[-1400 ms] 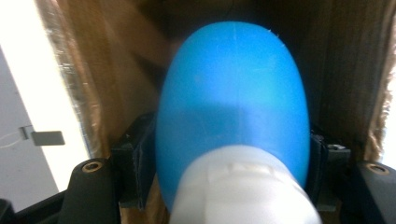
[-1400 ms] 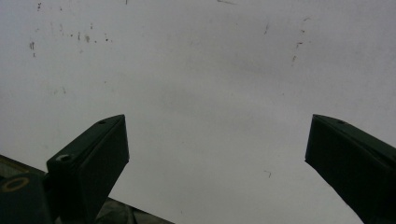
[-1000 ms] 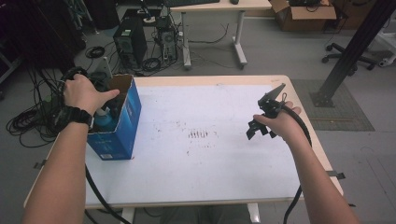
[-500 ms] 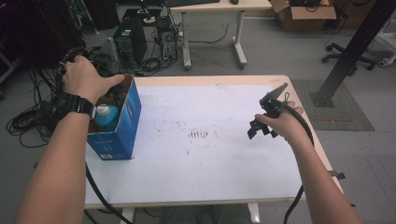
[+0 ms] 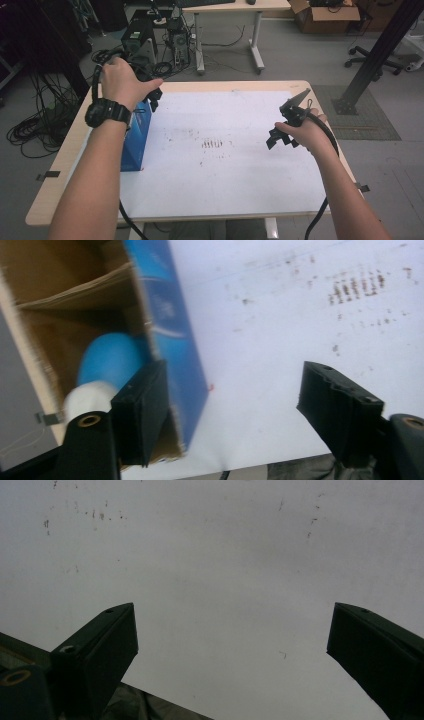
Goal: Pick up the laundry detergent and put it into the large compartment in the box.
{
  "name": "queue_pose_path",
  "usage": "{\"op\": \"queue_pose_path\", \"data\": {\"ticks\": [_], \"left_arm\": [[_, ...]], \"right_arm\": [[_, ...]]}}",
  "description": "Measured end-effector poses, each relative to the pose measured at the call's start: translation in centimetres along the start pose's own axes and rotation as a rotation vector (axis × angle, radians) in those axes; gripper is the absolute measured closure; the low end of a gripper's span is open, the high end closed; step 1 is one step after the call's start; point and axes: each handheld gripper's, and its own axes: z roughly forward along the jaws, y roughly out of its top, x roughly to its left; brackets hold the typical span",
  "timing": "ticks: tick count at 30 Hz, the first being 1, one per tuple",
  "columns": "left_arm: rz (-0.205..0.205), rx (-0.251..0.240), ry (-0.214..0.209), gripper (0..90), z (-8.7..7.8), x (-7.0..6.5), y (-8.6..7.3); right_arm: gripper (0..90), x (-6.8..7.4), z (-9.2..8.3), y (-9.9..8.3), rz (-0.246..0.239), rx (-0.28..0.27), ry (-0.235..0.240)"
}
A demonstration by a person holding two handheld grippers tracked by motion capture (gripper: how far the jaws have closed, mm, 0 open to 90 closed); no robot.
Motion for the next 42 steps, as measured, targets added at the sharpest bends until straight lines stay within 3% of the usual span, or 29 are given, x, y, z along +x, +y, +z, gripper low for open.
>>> {"op": "queue_pose_path", "data": {"ticks": [1, 6, 14, 19, 26, 42], "left_arm": [[0.012, 0.008, -0.002, 25.8, 0.4, -0.9, 0.2], [0.045, 0.018, -0.025, 20.7, 1.7, -2.7, 0.8], [0.070, 0.027, -0.045, 15.7, 3.3, -4.5, 1.0], [0.084, 0.035, -0.045, 7.7, 4.1, -5.5, 1.1], [0.109, 0.039, -0.059, 5.5, 4.8, -6.3, 1.1], [0.102, 0.031, -0.071, 4.8, 6.0, -6.9, 0.9]], "right_arm": [[6.4, -0.1, 0.0, -0.1, 0.000, 0.002, -0.001], [6.4, -0.4, 0.0, -0.3, -0.001, 0.001, 0.002], [6.4, -0.7, 0.0, -0.4, -0.001, -0.006, 0.005], [6.4, -0.8, 0.1, -0.6, 0.003, -0.002, 0.009], [6.4, -1.0, 0.1, -0.6, 0.003, -0.003, 0.010], [6.3, -1.2, 0.1, -0.8, 0.003, -0.006, 0.013]]}}
